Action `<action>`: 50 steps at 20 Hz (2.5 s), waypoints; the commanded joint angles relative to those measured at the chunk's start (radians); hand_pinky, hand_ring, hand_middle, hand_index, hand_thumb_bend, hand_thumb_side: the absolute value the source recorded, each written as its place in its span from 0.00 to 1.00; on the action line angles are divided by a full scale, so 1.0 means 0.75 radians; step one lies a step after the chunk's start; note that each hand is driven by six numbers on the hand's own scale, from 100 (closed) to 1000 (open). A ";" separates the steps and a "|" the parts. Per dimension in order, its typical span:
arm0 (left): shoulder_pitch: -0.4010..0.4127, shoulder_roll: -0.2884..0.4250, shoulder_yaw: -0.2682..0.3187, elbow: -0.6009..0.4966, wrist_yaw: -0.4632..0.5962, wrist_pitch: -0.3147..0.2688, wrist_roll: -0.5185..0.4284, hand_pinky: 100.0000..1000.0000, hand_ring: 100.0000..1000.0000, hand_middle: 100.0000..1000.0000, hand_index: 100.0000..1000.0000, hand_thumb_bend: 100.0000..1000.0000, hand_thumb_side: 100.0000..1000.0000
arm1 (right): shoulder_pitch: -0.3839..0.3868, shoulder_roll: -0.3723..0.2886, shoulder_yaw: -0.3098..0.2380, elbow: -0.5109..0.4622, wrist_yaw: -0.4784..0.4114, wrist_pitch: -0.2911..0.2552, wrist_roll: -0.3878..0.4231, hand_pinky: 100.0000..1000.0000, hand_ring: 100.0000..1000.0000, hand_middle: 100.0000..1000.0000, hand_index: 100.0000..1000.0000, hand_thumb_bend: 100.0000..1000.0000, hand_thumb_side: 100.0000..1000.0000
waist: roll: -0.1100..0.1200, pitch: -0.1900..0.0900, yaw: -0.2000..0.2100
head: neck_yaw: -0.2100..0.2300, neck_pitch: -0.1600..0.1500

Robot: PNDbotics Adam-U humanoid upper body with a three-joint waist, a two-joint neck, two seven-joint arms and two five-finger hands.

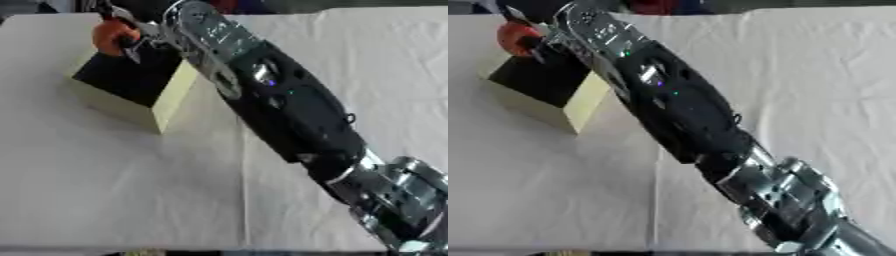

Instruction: Pick up objects on the table and place them in the box.

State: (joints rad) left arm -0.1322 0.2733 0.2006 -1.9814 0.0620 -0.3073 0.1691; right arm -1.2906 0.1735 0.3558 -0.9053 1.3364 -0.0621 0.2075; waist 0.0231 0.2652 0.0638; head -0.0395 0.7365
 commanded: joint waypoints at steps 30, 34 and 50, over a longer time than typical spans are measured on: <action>-0.006 -0.003 -0.003 -0.025 0.010 0.017 -0.039 0.47 0.57 0.65 0.71 0.00 0.64 | 0.047 0.155 -0.166 0.137 0.403 0.092 -0.146 0.88 0.86 0.71 0.91 0.00 0.16 | 0.027 -0.013 0.005 | -0.018 -0.032; -0.006 -0.003 -0.002 -0.025 0.009 0.019 -0.045 0.47 0.57 0.65 0.71 0.00 0.64 | 0.043 0.157 -0.169 0.080 0.384 0.104 -0.140 0.87 0.84 0.68 0.89 0.00 0.08 | 0.026 -0.014 0.006 | -0.017 -0.032; -0.003 0.013 0.006 -0.025 -0.008 0.016 -0.032 0.48 0.57 0.65 0.71 0.00 0.64 | 0.031 -0.151 -0.132 -0.618 -0.160 0.183 -0.003 0.83 0.79 0.59 0.80 0.00 0.00 | 0.022 -0.026 -0.016 | 0.023 -0.005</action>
State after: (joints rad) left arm -0.1313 0.2640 0.2003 -1.9814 0.0617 -0.2943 0.1399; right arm -1.2506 0.0922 0.2544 -1.3140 1.2472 0.0720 0.1953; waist 0.0355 0.2654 0.0506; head -0.0279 0.7289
